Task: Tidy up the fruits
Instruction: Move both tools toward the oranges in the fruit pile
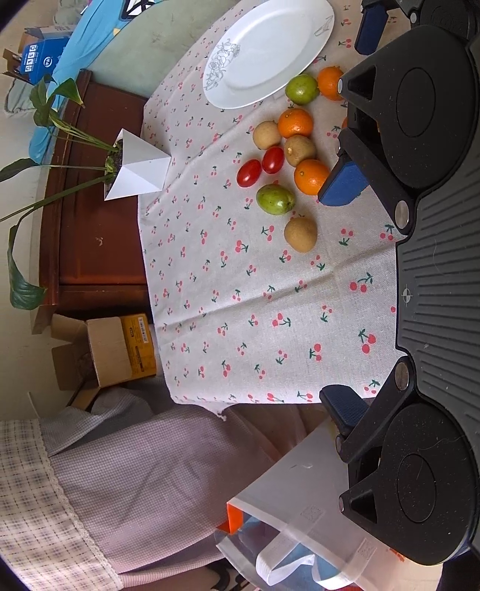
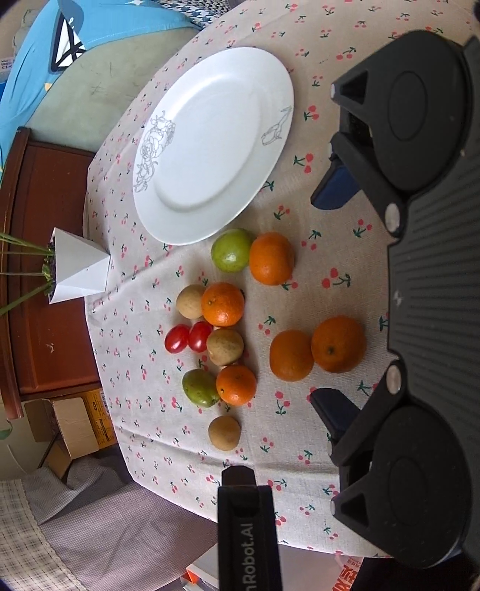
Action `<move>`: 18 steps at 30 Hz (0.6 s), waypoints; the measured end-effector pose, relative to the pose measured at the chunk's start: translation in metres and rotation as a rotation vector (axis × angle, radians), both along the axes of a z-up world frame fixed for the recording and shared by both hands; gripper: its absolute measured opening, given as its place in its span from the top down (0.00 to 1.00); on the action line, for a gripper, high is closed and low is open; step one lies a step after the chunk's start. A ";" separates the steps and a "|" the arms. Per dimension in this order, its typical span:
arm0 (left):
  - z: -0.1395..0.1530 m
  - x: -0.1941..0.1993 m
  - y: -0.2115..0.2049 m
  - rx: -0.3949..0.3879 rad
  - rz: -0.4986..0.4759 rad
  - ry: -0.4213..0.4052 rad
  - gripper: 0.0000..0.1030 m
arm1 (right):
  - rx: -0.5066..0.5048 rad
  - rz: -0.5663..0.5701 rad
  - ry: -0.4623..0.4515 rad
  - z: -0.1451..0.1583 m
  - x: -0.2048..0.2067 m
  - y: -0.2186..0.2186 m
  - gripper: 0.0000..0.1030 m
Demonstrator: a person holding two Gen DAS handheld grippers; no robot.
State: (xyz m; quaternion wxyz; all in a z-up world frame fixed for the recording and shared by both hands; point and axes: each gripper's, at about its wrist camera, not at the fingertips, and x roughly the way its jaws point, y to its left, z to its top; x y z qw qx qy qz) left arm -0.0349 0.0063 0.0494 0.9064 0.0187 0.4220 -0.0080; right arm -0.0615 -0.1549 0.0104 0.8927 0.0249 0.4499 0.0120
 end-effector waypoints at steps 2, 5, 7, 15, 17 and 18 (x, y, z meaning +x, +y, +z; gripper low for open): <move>0.001 -0.002 0.000 0.007 0.005 0.002 0.00 | 0.000 -0.016 -0.003 0.007 -0.001 -0.002 0.01; 0.004 -0.004 0.003 0.009 0.017 0.007 0.00 | -0.013 -0.045 -0.004 0.014 -0.003 -0.004 0.01; 0.004 -0.005 0.005 0.006 0.027 0.015 0.00 | -0.002 -0.075 0.003 0.017 -0.003 -0.008 0.01; 0.001 -0.009 0.006 0.009 0.049 0.048 0.00 | 0.037 -0.175 0.041 0.021 0.001 -0.020 0.01; -0.001 -0.010 0.005 0.016 0.047 0.052 0.00 | 0.043 -0.185 0.045 0.021 0.001 -0.020 0.01; -0.001 -0.010 0.004 0.019 0.049 0.053 0.00 | 0.037 -0.188 0.047 0.021 0.002 -0.020 0.01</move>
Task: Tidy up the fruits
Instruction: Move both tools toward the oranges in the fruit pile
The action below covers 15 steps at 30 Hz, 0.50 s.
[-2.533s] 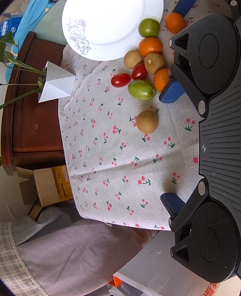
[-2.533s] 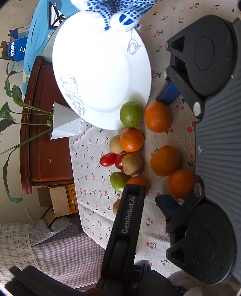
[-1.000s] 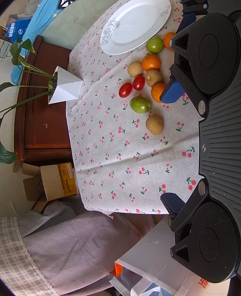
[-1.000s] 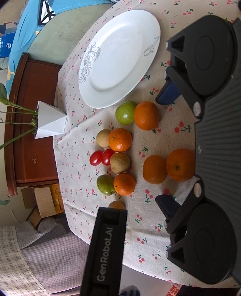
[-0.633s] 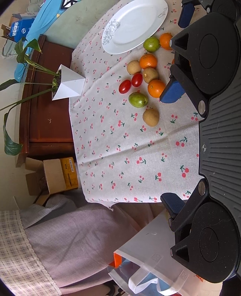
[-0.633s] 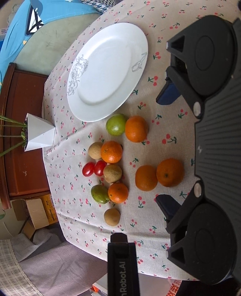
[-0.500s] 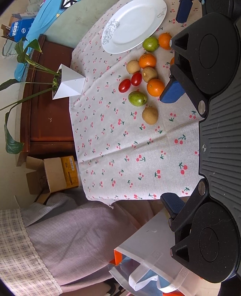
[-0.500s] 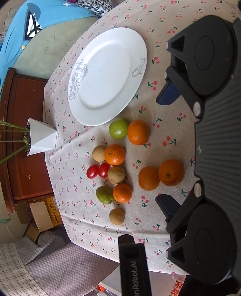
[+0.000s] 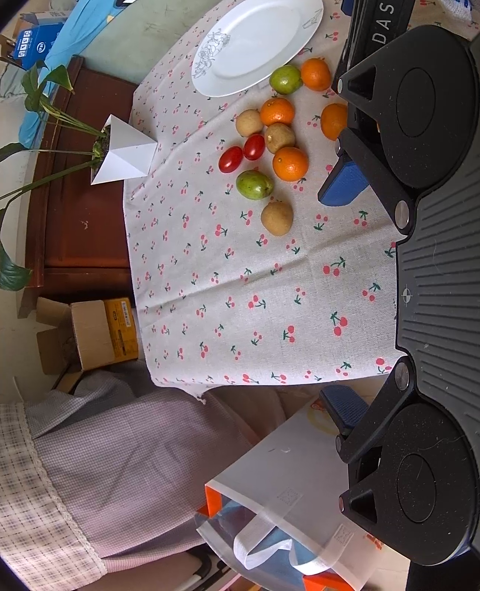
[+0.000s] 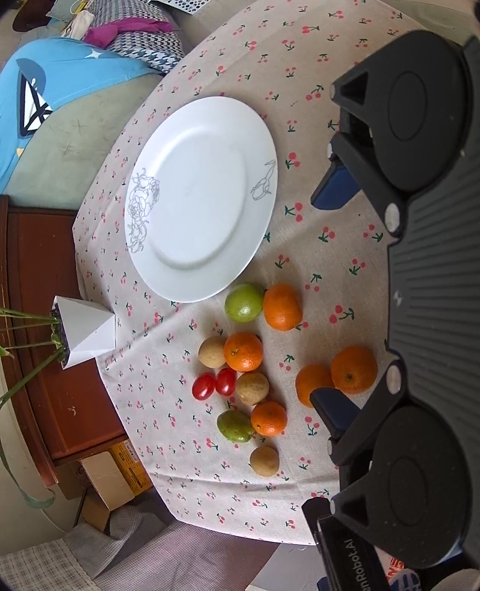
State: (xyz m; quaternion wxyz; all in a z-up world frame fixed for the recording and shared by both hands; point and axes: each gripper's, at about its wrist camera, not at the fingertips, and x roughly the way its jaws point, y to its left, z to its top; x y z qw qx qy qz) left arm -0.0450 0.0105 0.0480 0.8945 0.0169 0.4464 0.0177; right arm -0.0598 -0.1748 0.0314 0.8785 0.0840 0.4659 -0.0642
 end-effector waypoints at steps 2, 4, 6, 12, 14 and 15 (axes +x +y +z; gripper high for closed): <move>-0.002 -0.001 -0.001 0.000 -0.001 0.005 0.00 | -0.027 -0.002 0.006 0.000 0.001 0.003 0.01; -0.003 -0.001 -0.001 -0.001 -0.001 0.010 0.00 | -0.040 -0.004 0.010 -0.001 0.002 0.004 0.01; -0.003 -0.001 -0.002 0.001 0.001 0.011 0.00 | -0.041 -0.008 0.017 -0.002 0.004 0.003 0.01; -0.004 -0.001 -0.001 -0.003 0.003 0.016 0.00 | -0.050 -0.009 0.020 -0.002 0.004 0.004 0.02; -0.006 -0.001 -0.001 -0.003 0.005 0.018 0.00 | -0.050 -0.008 0.023 -0.002 0.004 0.005 0.02; -0.006 -0.001 -0.001 -0.003 0.006 0.018 0.00 | -0.051 -0.007 0.024 -0.003 0.004 0.005 0.02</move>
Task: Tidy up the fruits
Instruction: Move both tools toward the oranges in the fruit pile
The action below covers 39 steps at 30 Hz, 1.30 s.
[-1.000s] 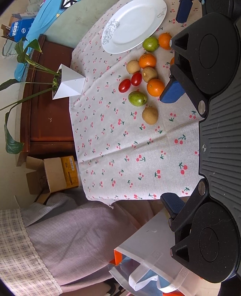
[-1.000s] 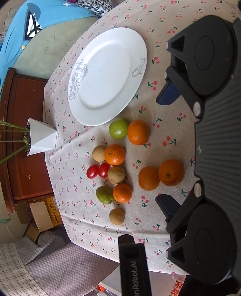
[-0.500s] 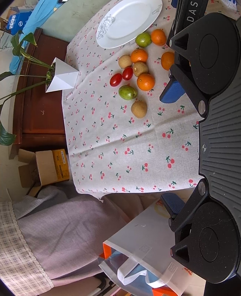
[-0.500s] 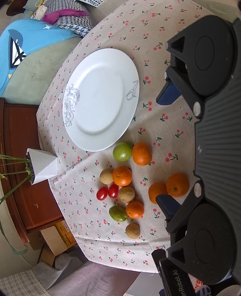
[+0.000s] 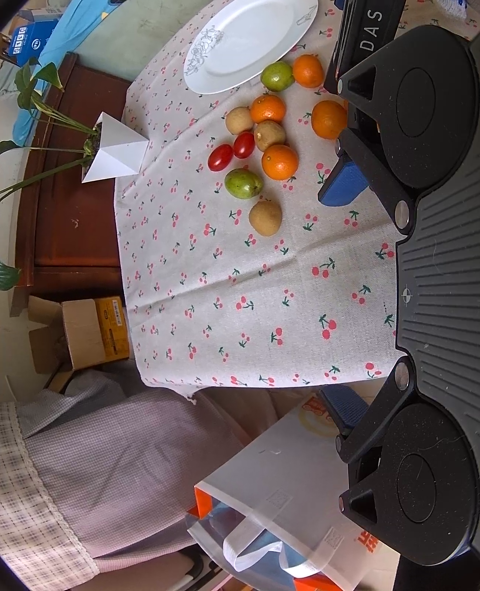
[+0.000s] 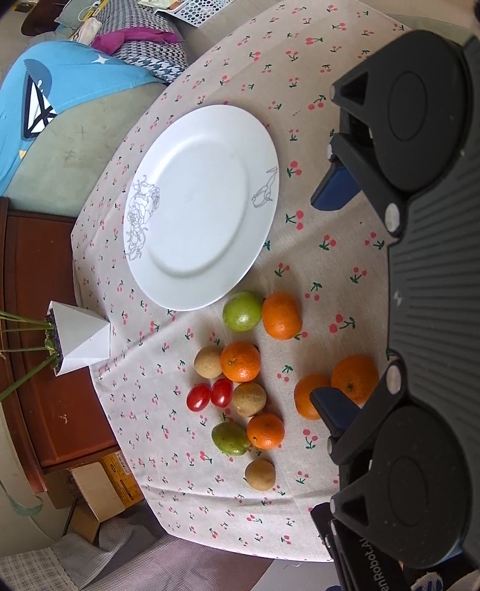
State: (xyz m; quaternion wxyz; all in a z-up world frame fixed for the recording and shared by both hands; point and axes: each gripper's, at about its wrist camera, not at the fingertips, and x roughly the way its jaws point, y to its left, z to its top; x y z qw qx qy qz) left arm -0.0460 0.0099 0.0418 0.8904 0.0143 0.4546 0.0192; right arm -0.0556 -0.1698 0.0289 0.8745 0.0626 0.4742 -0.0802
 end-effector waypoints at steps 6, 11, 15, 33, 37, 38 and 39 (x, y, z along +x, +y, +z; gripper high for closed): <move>-0.001 0.000 0.000 0.000 -0.001 -0.001 0.00 | -0.001 0.003 0.002 0.000 0.000 0.001 0.03; -0.001 0.000 0.001 -0.001 0.000 -0.002 0.01 | -0.001 0.003 0.002 0.000 0.000 0.001 0.04; -0.001 0.000 0.001 -0.001 0.000 -0.001 0.01 | 0.000 0.003 0.003 0.001 0.000 0.001 0.04; 0.000 -0.001 -0.001 -0.017 -0.012 0.003 0.02 | 0.010 0.020 -0.013 0.003 -0.003 -0.002 0.06; 0.001 0.000 0.006 -0.031 0.001 -0.002 0.02 | 0.051 0.016 -0.041 0.008 -0.013 -0.020 0.06; 0.001 0.000 0.009 -0.036 0.009 -0.001 0.02 | 0.072 0.011 -0.052 0.008 -0.017 -0.027 0.06; 0.000 0.002 0.012 -0.046 0.016 0.000 0.02 | 0.088 0.008 -0.057 0.008 -0.020 -0.032 0.06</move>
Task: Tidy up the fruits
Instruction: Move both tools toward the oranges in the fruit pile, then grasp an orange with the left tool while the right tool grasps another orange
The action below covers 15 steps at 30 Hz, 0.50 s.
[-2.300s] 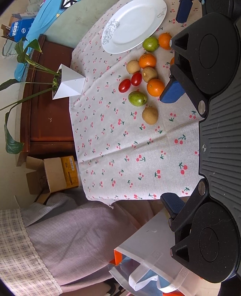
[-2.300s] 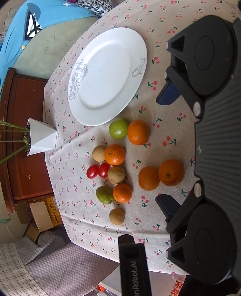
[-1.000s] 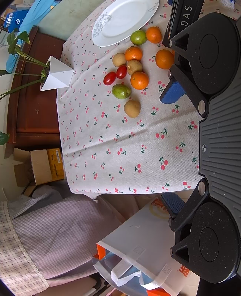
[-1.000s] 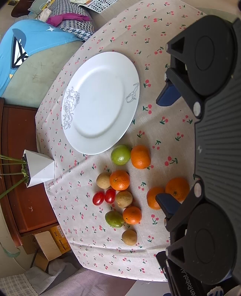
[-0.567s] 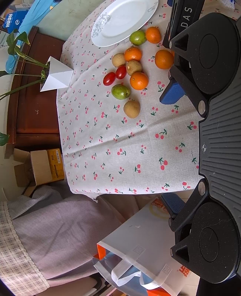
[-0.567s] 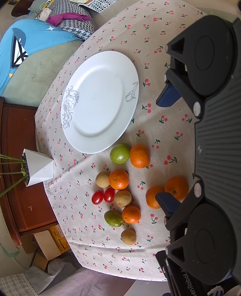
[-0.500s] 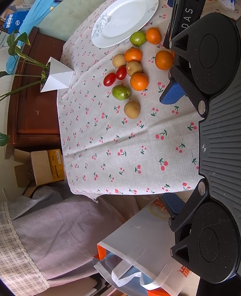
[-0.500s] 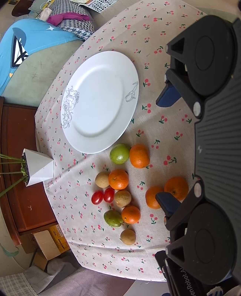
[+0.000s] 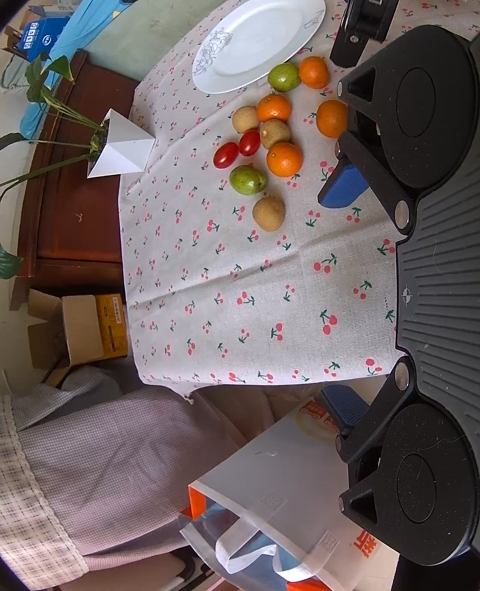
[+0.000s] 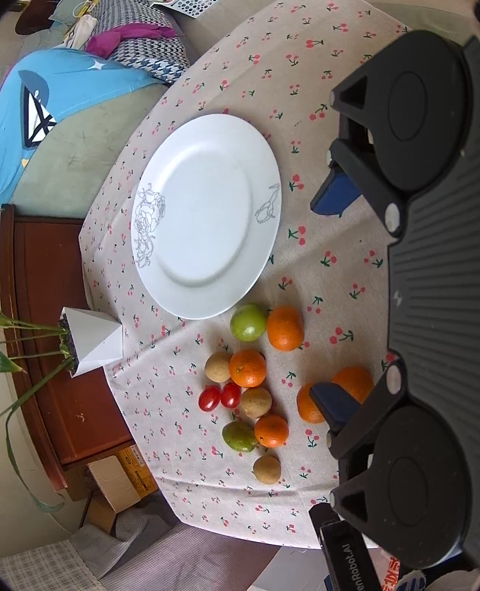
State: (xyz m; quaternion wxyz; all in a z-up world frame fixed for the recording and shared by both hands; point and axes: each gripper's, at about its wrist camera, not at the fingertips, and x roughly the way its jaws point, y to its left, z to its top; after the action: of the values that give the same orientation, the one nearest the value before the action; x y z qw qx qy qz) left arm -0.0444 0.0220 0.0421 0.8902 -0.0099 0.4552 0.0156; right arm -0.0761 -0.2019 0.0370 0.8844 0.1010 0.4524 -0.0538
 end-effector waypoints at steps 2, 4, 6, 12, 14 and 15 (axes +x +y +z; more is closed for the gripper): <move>-0.001 0.000 0.005 -0.019 0.007 -0.002 0.02 | 0.036 -0.006 -0.006 -0.002 -0.007 -0.010 0.07; -0.001 0.000 0.008 -0.032 0.014 -0.008 0.02 | 0.061 0.008 -0.014 -0.003 -0.012 -0.014 0.12; 0.000 -0.001 0.010 -0.047 0.017 -0.016 0.02 | 0.093 0.035 -0.028 -0.005 -0.017 -0.013 0.17; 0.000 -0.002 0.010 -0.067 0.012 -0.032 0.02 | 0.181 0.158 -0.056 -0.018 -0.021 0.005 0.33; 0.000 -0.002 0.007 -0.070 0.001 -0.037 0.05 | 0.171 0.196 -0.071 -0.020 -0.020 0.013 0.37; 0.000 -0.002 0.006 -0.072 -0.003 -0.039 0.06 | 0.166 0.211 -0.079 -0.022 -0.020 0.017 0.38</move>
State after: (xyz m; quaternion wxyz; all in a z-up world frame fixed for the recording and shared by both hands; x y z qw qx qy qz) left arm -0.0467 0.0280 0.0417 0.8980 -0.0416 0.4379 -0.0024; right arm -0.0956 -0.1854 0.0152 0.8909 0.1280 0.4283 0.0810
